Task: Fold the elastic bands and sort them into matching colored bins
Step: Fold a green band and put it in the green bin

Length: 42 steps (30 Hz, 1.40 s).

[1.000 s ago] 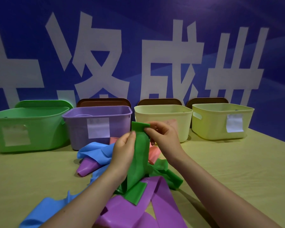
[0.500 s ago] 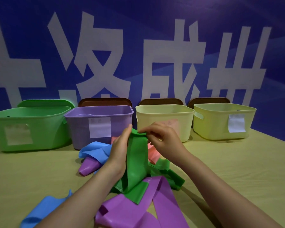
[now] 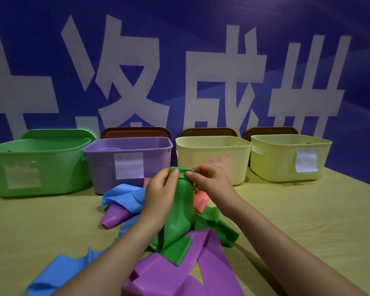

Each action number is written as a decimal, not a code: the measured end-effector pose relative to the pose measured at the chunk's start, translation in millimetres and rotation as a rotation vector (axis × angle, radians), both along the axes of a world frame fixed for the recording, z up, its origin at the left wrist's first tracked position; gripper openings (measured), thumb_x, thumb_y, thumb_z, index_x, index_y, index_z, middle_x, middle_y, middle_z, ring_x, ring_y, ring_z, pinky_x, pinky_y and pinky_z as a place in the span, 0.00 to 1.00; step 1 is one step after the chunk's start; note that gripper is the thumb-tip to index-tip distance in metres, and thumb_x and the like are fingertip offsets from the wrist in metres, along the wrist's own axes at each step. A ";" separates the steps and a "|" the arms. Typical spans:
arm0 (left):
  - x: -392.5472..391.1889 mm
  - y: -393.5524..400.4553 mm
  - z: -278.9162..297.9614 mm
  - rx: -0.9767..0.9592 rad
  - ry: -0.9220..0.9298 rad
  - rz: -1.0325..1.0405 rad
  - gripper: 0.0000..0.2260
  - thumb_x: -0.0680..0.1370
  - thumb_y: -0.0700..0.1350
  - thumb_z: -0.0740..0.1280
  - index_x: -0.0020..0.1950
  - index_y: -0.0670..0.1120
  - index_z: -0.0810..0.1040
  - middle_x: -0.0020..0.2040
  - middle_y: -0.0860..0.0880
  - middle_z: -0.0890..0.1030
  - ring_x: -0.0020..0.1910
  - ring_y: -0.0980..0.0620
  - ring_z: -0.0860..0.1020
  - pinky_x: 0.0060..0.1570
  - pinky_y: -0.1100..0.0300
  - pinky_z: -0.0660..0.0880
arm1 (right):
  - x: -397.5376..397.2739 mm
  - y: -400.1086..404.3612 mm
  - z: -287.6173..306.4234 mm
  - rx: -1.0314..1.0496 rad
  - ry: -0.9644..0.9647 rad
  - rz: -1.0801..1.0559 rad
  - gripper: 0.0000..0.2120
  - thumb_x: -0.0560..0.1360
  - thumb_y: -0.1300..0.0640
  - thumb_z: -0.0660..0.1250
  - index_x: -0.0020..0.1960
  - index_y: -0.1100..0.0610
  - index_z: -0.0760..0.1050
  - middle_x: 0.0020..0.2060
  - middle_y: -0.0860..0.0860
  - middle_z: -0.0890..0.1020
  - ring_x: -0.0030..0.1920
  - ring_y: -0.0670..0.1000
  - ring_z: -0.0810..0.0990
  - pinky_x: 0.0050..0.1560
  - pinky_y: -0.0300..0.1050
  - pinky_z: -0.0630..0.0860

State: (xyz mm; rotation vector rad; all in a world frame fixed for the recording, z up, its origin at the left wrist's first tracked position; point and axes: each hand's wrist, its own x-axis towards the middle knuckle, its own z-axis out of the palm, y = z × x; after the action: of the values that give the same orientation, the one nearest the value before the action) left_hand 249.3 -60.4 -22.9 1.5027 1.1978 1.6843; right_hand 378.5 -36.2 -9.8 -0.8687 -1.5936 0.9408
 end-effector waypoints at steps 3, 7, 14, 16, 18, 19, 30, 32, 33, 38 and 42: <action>-1.4 1.6 -1.6 0.016 0.043 0.011 0.11 0.81 0.46 0.62 0.43 0.43 0.79 0.38 0.41 0.80 0.38 0.49 0.77 0.39 0.56 0.73 | 0.8 0.1 0.6 0.008 -0.014 0.015 0.05 0.76 0.64 0.66 0.42 0.60 0.77 0.28 0.51 0.76 0.27 0.46 0.72 0.32 0.36 0.71; -6.1 5.2 -3.4 0.096 0.149 0.080 0.13 0.80 0.45 0.63 0.40 0.38 0.74 0.32 0.42 0.74 0.32 0.53 0.71 0.34 0.58 0.69 | -0.7 -2.8 0.6 0.023 0.004 0.044 0.08 0.76 0.66 0.66 0.38 0.60 0.75 0.24 0.47 0.76 0.25 0.43 0.72 0.30 0.35 0.71; -9.2 7.8 -1.2 0.140 0.117 0.040 0.13 0.80 0.44 0.63 0.40 0.36 0.75 0.33 0.38 0.75 0.33 0.41 0.72 0.35 0.48 0.71 | -4.4 -2.2 1.9 -0.013 0.107 0.047 0.10 0.76 0.66 0.66 0.37 0.59 0.76 0.22 0.48 0.74 0.23 0.45 0.71 0.28 0.37 0.71; -7.2 5.8 -2.0 0.073 0.050 0.008 0.11 0.81 0.44 0.62 0.43 0.39 0.79 0.39 0.36 0.80 0.39 0.36 0.77 0.41 0.46 0.75 | -5.0 -2.8 0.8 -0.041 0.123 0.059 0.09 0.76 0.66 0.66 0.37 0.59 0.76 0.24 0.49 0.74 0.24 0.46 0.71 0.28 0.36 0.71; -4.4 3.5 -0.9 0.008 -0.041 -0.029 0.11 0.81 0.43 0.61 0.43 0.42 0.80 0.40 0.38 0.82 0.40 0.41 0.78 0.42 0.52 0.76 | -5.2 -3.9 -0.2 -0.046 0.124 0.079 0.09 0.76 0.65 0.66 0.38 0.59 0.76 0.26 0.51 0.74 0.25 0.47 0.71 0.29 0.35 0.71; -3.6 2.7 0.3 -0.022 -0.093 -0.044 0.12 0.81 0.43 0.60 0.42 0.43 0.80 0.39 0.41 0.82 0.41 0.45 0.79 0.42 0.55 0.75 | -5.1 -3.8 -0.4 -0.044 0.125 0.086 0.09 0.77 0.65 0.65 0.39 0.59 0.77 0.26 0.51 0.74 0.26 0.47 0.71 0.29 0.35 0.71; -2.0 2.2 1.7 -0.172 -0.223 -0.148 0.08 0.79 0.43 0.65 0.49 0.41 0.82 0.43 0.42 0.85 0.45 0.45 0.82 0.48 0.53 0.77 | -5.1 -1.6 -0.9 0.048 0.154 -0.023 0.08 0.77 0.66 0.64 0.45 0.58 0.80 0.31 0.51 0.79 0.28 0.43 0.73 0.32 0.35 0.73; -1.9 3.2 0.2 -0.191 -0.230 -0.154 0.09 0.78 0.44 0.66 0.49 0.40 0.82 0.44 0.42 0.85 0.47 0.45 0.82 0.51 0.54 0.77 | -4.9 -1.7 -0.4 0.085 0.152 -0.040 0.08 0.78 0.67 0.63 0.48 0.60 0.80 0.34 0.51 0.80 0.29 0.41 0.75 0.33 0.34 0.73; -2.0 4.0 -0.8 -0.193 -0.237 -0.159 0.09 0.78 0.44 0.66 0.48 0.41 0.82 0.42 0.45 0.85 0.45 0.48 0.83 0.48 0.57 0.77 | -4.9 -1.6 -0.4 0.104 0.139 -0.042 0.08 0.78 0.68 0.63 0.50 0.61 0.80 0.35 0.51 0.81 0.30 0.40 0.75 0.33 0.34 0.73; -2.6 3.0 1.9 -0.263 -0.295 -0.183 0.09 0.81 0.41 0.61 0.49 0.42 0.80 0.38 0.48 0.84 0.38 0.52 0.82 0.41 0.61 0.77 | -3.7 -3.1 -1.5 0.162 0.011 -0.013 0.11 0.77 0.69 0.63 0.50 0.56 0.80 0.36 0.48 0.81 0.33 0.39 0.77 0.37 0.34 0.74; -4.2 3.0 3.0 -0.318 -0.384 -0.189 0.11 0.81 0.40 0.58 0.49 0.41 0.80 0.38 0.43 0.82 0.39 0.47 0.80 0.41 0.56 0.74 | -0.9 -0.1 -4.5 0.327 -0.202 -0.093 0.16 0.76 0.68 0.64 0.48 0.48 0.80 0.45 0.50 0.82 0.44 0.47 0.80 0.47 0.45 0.78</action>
State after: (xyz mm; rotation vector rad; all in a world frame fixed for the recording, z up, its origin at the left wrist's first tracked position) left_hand 245.1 -57.4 -19.9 1.0098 1.0222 1.4876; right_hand 377.6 -36.3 -14.3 -0.8170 -1.8007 0.5183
